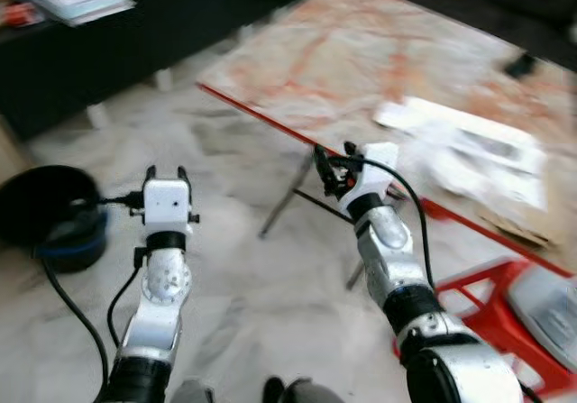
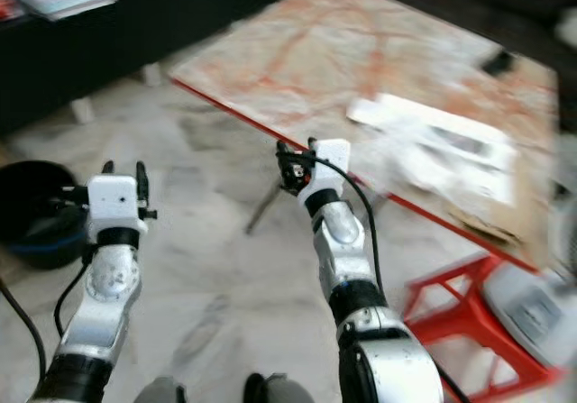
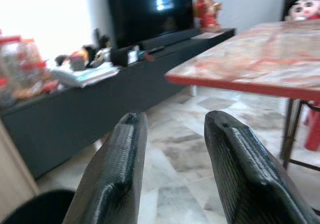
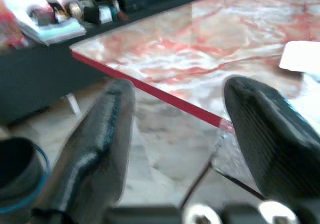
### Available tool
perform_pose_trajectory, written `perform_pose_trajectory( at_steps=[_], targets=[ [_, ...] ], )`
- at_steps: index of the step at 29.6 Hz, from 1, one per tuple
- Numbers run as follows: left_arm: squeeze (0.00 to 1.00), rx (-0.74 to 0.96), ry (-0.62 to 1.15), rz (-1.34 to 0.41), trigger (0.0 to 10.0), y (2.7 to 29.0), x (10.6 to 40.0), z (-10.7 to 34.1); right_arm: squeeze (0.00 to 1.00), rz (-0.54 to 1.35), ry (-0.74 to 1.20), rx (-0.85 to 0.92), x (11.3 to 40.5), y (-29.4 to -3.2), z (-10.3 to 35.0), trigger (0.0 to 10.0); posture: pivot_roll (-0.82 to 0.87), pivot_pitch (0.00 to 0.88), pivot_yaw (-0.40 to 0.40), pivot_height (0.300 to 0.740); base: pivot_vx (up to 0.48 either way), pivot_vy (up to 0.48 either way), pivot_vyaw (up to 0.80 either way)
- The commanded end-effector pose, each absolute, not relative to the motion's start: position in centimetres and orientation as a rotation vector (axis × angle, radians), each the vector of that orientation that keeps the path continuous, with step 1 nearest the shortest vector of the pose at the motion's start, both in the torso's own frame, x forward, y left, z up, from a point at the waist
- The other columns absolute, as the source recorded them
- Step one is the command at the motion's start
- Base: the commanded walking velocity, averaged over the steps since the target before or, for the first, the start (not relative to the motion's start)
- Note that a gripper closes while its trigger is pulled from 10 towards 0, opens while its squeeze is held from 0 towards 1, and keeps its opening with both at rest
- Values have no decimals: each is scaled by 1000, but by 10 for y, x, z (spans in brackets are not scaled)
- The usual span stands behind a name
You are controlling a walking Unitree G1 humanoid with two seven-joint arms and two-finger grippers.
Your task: Picking trash to rubbish bin
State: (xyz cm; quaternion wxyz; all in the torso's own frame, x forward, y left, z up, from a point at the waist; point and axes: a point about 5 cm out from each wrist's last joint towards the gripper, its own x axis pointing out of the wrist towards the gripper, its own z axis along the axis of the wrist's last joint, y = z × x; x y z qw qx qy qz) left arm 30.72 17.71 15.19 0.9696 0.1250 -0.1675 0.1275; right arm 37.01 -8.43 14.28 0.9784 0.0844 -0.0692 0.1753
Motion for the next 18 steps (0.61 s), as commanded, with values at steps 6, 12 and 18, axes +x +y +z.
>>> perform_pose_trajectory(
  at_steps=[6,12,18],
  targets=[
    [0,236,-346,242,10000,174,306,155,0,338,-133,171,369,-89,141,10000,95,188,-146,740,0,0,-800],
    [0,232,-341,220,10000,173,307,155,0,340,-130,171,369,-89,139,10000,96,189,-147,740,0,0,-800],
    [0,235,-312,171,10000,169,309,153,0,342,-130,171,368,-88,139,10000,96,191,-147,740,0,0,-800]
  ],
)
